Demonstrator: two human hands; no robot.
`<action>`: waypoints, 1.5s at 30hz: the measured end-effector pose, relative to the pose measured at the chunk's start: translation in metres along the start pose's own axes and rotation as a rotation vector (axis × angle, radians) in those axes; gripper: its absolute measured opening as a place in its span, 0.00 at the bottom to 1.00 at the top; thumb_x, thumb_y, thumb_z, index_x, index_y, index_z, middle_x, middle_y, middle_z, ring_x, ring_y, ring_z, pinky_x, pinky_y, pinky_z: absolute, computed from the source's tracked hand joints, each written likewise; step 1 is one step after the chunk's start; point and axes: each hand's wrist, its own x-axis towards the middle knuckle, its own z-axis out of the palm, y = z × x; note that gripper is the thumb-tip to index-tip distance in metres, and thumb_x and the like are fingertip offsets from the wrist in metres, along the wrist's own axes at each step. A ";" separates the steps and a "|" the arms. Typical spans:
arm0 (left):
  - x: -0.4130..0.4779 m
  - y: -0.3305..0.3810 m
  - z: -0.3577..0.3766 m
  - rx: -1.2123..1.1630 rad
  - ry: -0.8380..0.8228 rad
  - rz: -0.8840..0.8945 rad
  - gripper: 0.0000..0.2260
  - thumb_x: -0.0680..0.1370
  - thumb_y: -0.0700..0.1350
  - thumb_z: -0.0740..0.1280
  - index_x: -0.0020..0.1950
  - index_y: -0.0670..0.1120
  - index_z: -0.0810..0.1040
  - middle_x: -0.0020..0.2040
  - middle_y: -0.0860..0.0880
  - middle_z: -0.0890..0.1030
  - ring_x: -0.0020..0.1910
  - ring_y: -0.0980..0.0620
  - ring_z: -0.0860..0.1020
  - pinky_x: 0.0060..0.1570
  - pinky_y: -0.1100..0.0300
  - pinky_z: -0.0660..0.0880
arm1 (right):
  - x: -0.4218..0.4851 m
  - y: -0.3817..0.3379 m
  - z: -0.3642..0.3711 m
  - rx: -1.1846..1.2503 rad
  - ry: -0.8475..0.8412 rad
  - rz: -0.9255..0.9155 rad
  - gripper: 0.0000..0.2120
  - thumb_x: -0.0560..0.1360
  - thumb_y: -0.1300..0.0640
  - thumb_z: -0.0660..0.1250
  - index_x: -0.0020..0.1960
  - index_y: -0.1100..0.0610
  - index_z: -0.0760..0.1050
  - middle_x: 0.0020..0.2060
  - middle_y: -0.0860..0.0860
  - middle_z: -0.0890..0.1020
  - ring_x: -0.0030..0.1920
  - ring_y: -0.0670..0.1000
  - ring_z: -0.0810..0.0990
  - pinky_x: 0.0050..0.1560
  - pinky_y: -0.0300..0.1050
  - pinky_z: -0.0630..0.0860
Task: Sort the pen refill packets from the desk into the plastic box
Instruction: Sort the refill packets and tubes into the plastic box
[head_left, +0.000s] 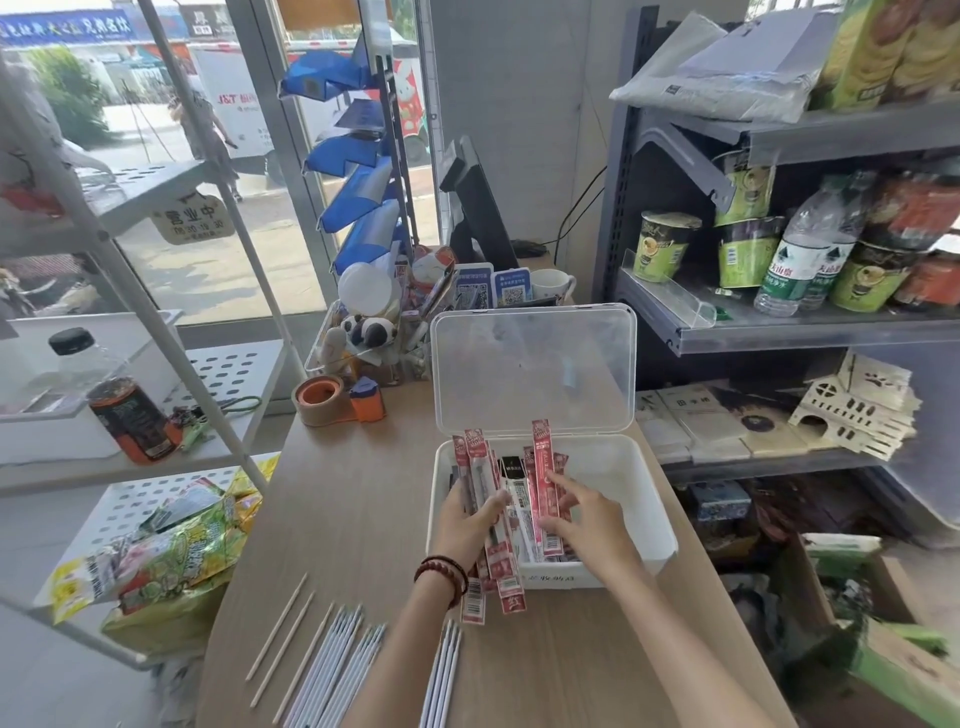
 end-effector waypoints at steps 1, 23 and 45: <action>0.000 0.000 -0.001 -0.027 -0.002 -0.003 0.14 0.75 0.50 0.69 0.59 0.50 0.74 0.50 0.51 0.83 0.48 0.51 0.82 0.52 0.52 0.79 | 0.000 0.001 0.000 0.001 -0.009 0.008 0.32 0.72 0.54 0.74 0.73 0.45 0.67 0.49 0.46 0.78 0.49 0.46 0.79 0.60 0.46 0.76; -0.001 0.018 -0.006 -0.253 -0.006 -0.056 0.11 0.73 0.49 0.71 0.53 0.50 0.77 0.43 0.47 0.84 0.38 0.50 0.83 0.35 0.58 0.79 | -0.025 -0.041 -0.002 0.166 0.003 -0.157 0.21 0.64 0.40 0.77 0.52 0.48 0.79 0.43 0.44 0.82 0.42 0.44 0.81 0.43 0.36 0.79; -0.004 0.007 0.015 -0.215 -0.097 -0.035 0.09 0.73 0.42 0.72 0.52 0.47 0.79 0.46 0.47 0.85 0.45 0.48 0.84 0.48 0.50 0.80 | -0.011 -0.015 -0.012 0.369 0.008 0.061 0.15 0.67 0.50 0.78 0.48 0.56 0.80 0.42 0.50 0.86 0.41 0.44 0.85 0.46 0.41 0.82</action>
